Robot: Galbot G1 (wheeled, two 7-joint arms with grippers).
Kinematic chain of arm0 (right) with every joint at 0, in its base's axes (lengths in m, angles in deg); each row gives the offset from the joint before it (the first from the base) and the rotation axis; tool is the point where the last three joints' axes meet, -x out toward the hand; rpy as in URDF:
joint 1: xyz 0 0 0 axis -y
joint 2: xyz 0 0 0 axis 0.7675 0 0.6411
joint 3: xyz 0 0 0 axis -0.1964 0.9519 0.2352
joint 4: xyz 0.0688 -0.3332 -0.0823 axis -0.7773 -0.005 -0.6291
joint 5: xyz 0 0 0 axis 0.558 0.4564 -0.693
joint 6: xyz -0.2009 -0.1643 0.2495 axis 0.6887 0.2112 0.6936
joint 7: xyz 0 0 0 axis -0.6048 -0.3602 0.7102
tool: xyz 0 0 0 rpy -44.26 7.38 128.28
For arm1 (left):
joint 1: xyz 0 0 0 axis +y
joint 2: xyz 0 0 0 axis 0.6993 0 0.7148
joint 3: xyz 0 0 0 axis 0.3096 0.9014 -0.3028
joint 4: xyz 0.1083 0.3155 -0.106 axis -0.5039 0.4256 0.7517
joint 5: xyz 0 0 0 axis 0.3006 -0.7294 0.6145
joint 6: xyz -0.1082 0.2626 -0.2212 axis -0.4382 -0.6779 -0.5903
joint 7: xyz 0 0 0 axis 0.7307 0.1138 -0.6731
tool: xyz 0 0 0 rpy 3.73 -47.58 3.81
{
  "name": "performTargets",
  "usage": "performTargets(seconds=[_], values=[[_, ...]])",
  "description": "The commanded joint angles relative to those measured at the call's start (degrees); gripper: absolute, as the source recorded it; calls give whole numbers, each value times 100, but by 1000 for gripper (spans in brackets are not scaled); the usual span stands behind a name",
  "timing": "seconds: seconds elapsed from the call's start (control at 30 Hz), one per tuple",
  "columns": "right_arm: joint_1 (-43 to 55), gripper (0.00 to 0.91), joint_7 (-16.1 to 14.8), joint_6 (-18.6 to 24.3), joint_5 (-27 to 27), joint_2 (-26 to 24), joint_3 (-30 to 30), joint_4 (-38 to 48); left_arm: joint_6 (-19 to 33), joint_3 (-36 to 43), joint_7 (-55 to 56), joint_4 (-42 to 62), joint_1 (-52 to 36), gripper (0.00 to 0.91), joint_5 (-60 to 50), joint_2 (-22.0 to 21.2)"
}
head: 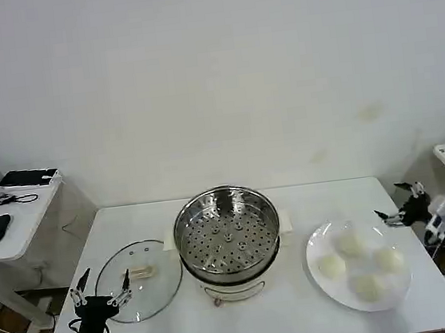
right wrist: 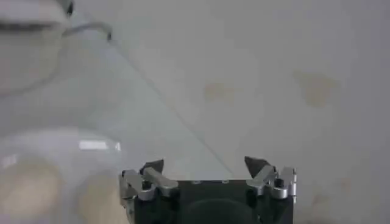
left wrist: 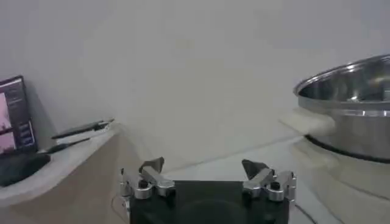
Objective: Take steamed baozi put them in steamer then cover it.
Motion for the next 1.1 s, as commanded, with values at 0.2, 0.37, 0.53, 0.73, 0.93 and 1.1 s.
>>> performTargets(seconds=[0.2, 0.37, 0.53, 0.73, 0.93, 1.1], values=[[2334, 907, -2487, 1089, 1363, -511, 1881, 920, -35, 39, -67, -134, -6, 907, -8, -62], [2978, 907, -2618, 1174, 2021, -70, 3007, 1238, -21, 37, -75, -101, 64, 907, -34, 8], [3298, 907, -2643, 1033, 2315, 399, 3483, 1490, -96, 27, -148, -115, 75, 907, -6, 125], [3476, 907, -2577, 917, 2008, 787, 3846, 1822, -106, -96, -182, -15, 28, 907, 51, 66], [3519, 907, -2575, 997, 1981, 1096, 3950, 2027, -112, -137, -186, 43, 44, 907, 52, 104], [3599, 907, -2487, 1016, 2015, 1320, 4097, 2233, -104, -101, -195, 116, 40, 907, -6, 85]])
